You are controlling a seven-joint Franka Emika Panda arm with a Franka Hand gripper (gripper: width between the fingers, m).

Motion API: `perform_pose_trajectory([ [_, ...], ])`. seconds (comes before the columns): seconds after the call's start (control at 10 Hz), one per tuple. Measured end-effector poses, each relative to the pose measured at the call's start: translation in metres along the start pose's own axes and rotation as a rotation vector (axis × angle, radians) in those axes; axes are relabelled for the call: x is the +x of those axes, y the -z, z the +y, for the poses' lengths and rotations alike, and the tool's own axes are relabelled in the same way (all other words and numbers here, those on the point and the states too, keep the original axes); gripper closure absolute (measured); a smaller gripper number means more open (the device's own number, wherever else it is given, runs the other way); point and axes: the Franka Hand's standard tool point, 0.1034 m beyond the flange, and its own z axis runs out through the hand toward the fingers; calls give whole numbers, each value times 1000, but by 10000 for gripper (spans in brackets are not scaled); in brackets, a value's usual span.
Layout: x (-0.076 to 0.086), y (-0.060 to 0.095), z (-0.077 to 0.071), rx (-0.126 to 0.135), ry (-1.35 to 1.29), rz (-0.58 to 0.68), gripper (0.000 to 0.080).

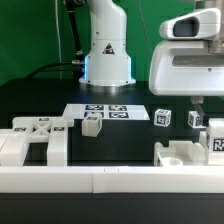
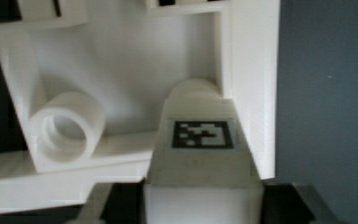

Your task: Assemble chair

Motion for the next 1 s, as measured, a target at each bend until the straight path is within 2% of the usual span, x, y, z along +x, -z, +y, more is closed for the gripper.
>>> perform_pose_trajectory([
  [0.7, -4, -2, -9, 12, -709, -3, 509],
  [1.0, -5, -2, -9, 17, -755, -8, 507],
])
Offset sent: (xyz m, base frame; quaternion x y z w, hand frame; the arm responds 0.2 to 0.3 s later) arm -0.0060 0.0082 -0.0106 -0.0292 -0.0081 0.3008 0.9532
